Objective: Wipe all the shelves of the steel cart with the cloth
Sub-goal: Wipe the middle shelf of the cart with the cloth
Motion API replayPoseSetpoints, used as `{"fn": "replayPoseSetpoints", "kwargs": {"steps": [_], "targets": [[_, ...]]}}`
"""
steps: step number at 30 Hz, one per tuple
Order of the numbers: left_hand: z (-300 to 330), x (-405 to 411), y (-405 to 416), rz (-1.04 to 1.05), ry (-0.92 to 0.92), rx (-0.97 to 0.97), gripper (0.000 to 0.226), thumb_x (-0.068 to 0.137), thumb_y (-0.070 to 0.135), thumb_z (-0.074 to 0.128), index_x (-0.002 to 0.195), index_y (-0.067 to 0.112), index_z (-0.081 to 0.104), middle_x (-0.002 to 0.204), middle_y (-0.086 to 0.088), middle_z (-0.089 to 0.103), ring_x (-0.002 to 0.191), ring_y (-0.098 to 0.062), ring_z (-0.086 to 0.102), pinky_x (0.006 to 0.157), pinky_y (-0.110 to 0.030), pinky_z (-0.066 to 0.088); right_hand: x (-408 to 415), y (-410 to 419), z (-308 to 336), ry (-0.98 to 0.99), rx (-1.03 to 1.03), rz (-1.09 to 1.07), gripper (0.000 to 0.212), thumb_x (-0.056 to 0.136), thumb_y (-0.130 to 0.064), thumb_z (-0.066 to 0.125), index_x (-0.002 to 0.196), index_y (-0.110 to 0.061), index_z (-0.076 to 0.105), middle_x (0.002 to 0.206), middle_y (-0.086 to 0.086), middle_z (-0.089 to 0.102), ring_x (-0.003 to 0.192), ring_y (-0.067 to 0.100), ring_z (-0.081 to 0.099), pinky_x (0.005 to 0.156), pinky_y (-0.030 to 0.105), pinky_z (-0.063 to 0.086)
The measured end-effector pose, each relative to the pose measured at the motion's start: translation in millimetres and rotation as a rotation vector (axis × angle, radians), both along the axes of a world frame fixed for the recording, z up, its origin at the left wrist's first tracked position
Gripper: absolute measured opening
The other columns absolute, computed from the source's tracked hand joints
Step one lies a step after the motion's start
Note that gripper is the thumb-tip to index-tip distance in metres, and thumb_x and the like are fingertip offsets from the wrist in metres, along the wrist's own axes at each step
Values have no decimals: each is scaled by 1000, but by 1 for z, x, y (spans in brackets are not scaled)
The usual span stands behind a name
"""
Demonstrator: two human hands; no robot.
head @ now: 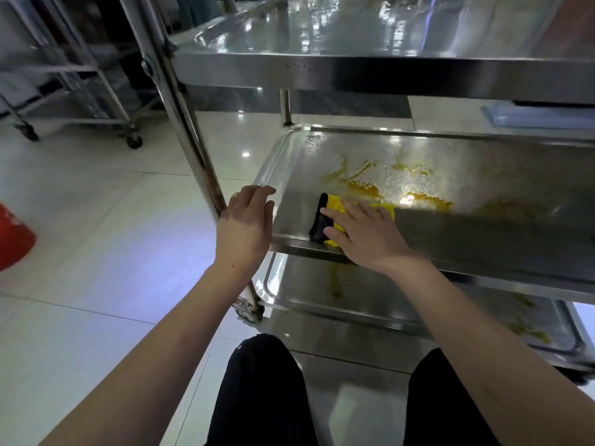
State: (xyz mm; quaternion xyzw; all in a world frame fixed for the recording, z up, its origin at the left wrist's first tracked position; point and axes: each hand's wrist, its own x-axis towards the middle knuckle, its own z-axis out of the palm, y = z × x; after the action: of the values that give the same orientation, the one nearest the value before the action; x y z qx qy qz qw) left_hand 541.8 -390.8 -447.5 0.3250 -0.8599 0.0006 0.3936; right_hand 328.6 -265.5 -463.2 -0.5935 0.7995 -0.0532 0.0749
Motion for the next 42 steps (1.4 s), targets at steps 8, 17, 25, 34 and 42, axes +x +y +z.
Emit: {"fn": "replayPoseSetpoints", "kwargs": {"steps": [8,17,25,34,42], "targets": [[14,10,9,55,-27,21,22,101,12,56,121,13,65,114,-7,64,101,-32,61,67,-40,54,10,-1,1,-17,32,2,58,105,-69,11,160,-54,13,175,-4,5,160,32,6,126,59,6],[31,41,14,235,16,123,27,99,15,52,123,18,61,112,-11,53,97,-33,55,63,-42,52,72,-43,0,93,-15,155,62,105,-67,18,162,-43,18,172,-2,18,158,32,16,122,57,19],[31,51,8,314,196,259,22,96,23,52,115,31,58,107,6,33,96,2,41,65,-35,48,56,-19,-5,16,-95,195,54,104,-65,35,157,-50,31,172,-11,21,158,20,19,124,46,19],[29,40,-2,235,97,210,35,96,-2,50,120,23,55,111,-1,40,64,-22,50,52,-23,33,46,-12,-8,-15,-89,158,56,105,-67,27,159,-50,25,172,-15,18,159,17,14,126,48,15],[27,45,5,281,111,259,25,100,8,48,114,28,52,109,13,29,61,-12,46,47,-21,29,64,-30,-15,39,-126,120,58,104,-69,24,158,-49,28,171,-13,24,159,21,17,123,51,16]]}}
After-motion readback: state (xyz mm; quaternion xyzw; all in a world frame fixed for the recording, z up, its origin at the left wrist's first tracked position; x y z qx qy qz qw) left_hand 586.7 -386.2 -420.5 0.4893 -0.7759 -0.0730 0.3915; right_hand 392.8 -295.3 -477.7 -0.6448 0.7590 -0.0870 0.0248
